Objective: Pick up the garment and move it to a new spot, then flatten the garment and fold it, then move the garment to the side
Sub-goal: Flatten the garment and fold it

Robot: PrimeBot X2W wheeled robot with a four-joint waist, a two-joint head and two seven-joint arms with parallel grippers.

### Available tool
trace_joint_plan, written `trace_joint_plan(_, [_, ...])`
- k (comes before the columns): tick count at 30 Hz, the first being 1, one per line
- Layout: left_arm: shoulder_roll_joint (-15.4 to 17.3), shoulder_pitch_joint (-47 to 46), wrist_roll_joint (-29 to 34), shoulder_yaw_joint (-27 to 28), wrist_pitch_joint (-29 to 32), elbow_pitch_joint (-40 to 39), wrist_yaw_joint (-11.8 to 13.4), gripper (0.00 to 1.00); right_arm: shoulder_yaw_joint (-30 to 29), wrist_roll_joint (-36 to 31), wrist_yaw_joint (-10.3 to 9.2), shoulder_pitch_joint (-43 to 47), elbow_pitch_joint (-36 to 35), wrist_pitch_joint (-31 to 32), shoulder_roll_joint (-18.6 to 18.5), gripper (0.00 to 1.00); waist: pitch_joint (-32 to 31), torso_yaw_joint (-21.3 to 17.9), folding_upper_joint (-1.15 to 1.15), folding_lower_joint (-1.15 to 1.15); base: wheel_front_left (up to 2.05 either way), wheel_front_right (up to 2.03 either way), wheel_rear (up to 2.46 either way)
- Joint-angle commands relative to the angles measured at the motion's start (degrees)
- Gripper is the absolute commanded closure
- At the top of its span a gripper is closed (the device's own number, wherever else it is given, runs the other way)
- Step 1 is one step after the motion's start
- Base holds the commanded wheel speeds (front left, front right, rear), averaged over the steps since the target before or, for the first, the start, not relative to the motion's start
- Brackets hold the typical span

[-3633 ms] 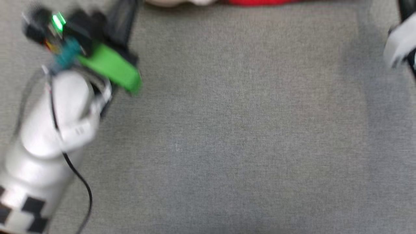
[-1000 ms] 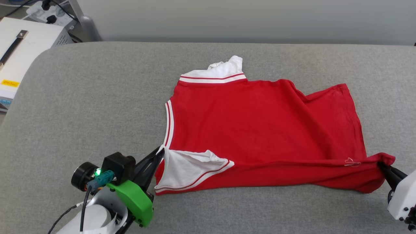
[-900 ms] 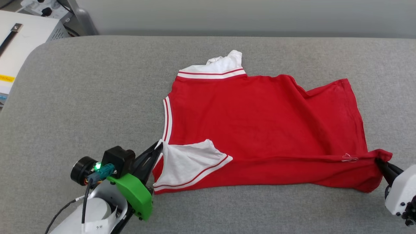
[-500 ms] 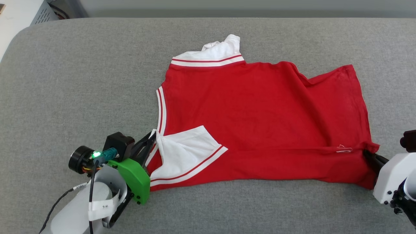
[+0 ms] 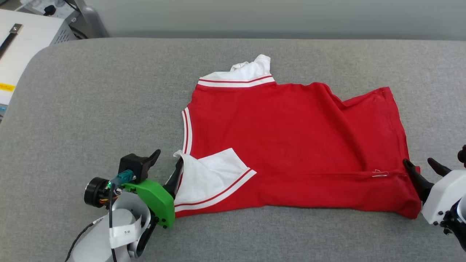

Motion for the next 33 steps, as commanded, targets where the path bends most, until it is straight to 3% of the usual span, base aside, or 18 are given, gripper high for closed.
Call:
trace_joint_plan(1, [-0.3,1.1,-1.2,0.9,-0.8,-0.5,0.8,0.00,-1.1,-0.6,-0.46,1.1,-0.9,-0.3,0.3,0.00,-2.3,0.2,0.00,0.00,0.00,0.00,0.00])
trace_joint_plan(7, [-0.2,6.1,-5.6,4.5,-0.8,-6.1,3.5,0.00,-5.8,-3.2,-0.46,6.1,-6.0,3.6,2.6,0.00,-4.0,0.2,0.00,0.00,0.00,0.00,0.00])
trace_joint_plan(14, [2.2,13.0,-9.7,3.1,9.5,-14.8,6.4,0.00,-11.0,-8.7,-0.46,11.7,-12.5,10.8,8.1,0.00,-3.4,0.0,0.00,0.00,0.00,0.00,0.00])
trace_joint_plan(20, [4.1,15.3,-10.3,1.8,16.2,-21.0,10.1,0.00,-12.6,-10.6,-0.46,13.4,-16.5,12.3,12.2,0.00,-1.4,-0.2,0.00,0.00,0.00,0.00,0.00])
trace_joint_plan(28, [5.7,14.3,-7.6,1.2,19.8,-20.9,15.6,0.00,-12.1,-11.0,-0.46,12.9,-18.0,12.7,13.9,0.00,1.2,-1.3,0.00,0.00,0.00,0.00,0.00])
trace_joint_plan(33, [5.3,13.7,-8.0,0.7,21.1,-19.6,15.4,0.00,-12.0,-11.1,-0.46,12.4,-18.2,12.6,14.0,0.00,2.7,-1.9,0.00,0.00,0.00,0.00,0.00])
